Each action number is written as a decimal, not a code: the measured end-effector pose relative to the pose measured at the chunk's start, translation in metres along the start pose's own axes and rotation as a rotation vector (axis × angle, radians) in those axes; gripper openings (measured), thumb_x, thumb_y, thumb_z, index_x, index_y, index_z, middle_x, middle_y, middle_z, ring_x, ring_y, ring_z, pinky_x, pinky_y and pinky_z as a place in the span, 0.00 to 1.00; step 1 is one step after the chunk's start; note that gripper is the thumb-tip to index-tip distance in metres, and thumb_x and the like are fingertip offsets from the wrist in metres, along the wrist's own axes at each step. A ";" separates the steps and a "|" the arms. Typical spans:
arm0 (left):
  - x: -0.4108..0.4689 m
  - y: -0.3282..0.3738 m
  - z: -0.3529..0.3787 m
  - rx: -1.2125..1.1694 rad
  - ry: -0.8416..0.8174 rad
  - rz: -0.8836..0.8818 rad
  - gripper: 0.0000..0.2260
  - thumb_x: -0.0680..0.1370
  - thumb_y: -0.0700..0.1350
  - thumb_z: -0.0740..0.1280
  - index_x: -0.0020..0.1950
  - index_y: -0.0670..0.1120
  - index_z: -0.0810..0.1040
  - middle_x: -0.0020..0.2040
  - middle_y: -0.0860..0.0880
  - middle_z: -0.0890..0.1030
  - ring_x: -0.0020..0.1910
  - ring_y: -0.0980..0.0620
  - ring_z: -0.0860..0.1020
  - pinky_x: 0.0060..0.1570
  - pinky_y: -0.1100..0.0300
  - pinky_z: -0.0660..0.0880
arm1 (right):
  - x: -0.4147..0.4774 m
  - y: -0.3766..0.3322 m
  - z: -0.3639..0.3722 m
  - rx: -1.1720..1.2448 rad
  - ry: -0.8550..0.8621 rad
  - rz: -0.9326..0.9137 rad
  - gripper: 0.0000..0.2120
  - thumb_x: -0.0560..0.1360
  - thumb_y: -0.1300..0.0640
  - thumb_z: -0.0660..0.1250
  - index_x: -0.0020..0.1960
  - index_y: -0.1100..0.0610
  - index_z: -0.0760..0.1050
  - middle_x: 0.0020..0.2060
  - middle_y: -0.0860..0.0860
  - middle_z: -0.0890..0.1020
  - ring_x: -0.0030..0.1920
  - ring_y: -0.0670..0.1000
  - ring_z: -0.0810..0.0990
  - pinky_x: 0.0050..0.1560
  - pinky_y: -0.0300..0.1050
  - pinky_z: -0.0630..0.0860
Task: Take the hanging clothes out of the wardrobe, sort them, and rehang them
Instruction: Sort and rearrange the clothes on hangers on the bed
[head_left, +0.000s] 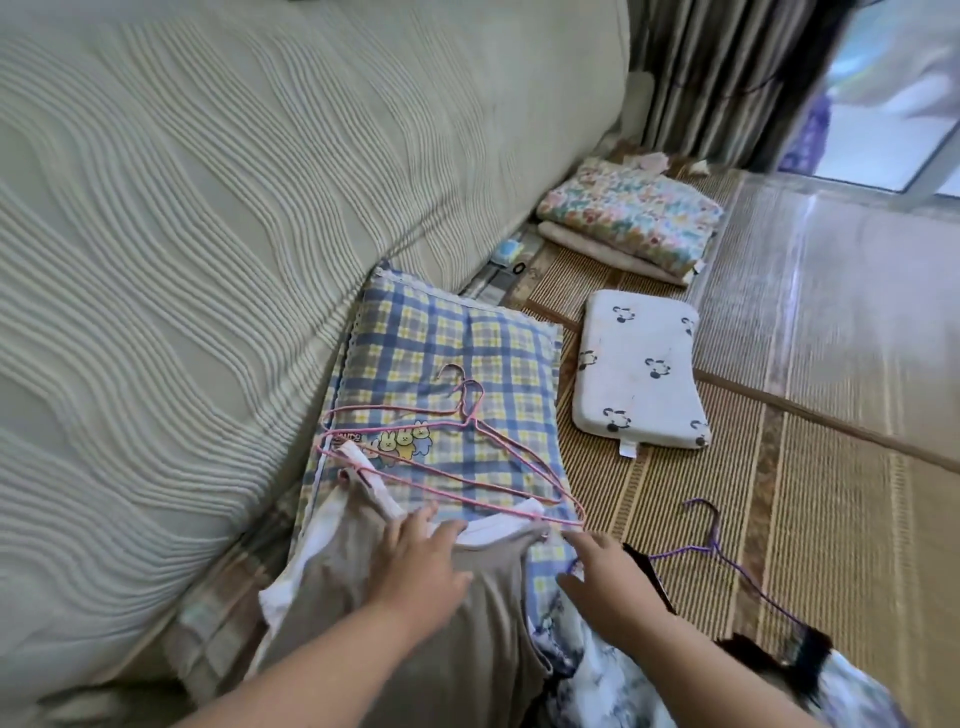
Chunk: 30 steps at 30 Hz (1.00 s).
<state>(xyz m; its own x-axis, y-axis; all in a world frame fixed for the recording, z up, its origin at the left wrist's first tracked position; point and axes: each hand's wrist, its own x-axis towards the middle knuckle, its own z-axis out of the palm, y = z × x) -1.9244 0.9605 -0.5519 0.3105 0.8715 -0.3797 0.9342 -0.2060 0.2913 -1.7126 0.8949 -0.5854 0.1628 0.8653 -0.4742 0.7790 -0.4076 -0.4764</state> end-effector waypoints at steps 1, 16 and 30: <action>-0.022 0.010 0.002 -0.009 -0.018 0.031 0.26 0.75 0.55 0.63 0.73 0.58 0.62 0.76 0.51 0.55 0.74 0.47 0.51 0.73 0.53 0.50 | -0.020 0.002 -0.001 -0.022 0.022 -0.019 0.27 0.77 0.48 0.61 0.74 0.47 0.58 0.70 0.50 0.65 0.68 0.51 0.66 0.66 0.46 0.67; -0.341 0.156 0.038 0.049 -0.011 0.392 0.25 0.77 0.54 0.62 0.74 0.56 0.61 0.75 0.54 0.60 0.74 0.53 0.59 0.72 0.55 0.58 | -0.410 0.117 0.009 -0.105 0.273 0.080 0.26 0.75 0.47 0.62 0.72 0.44 0.61 0.71 0.49 0.66 0.69 0.53 0.65 0.68 0.53 0.65; -0.472 0.404 0.179 0.155 -0.333 0.802 0.24 0.77 0.56 0.64 0.72 0.57 0.64 0.72 0.56 0.64 0.71 0.54 0.63 0.69 0.55 0.65 | -0.701 0.397 -0.018 0.110 0.444 0.795 0.28 0.74 0.46 0.62 0.72 0.45 0.60 0.71 0.51 0.64 0.69 0.55 0.66 0.66 0.51 0.66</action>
<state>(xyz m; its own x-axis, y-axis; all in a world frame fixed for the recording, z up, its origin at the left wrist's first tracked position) -1.6625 0.3861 -0.4120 0.8954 0.2686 -0.3552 0.4189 -0.7788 0.4670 -1.5065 0.1313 -0.4288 0.8616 0.3415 -0.3756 0.2798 -0.9368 -0.2100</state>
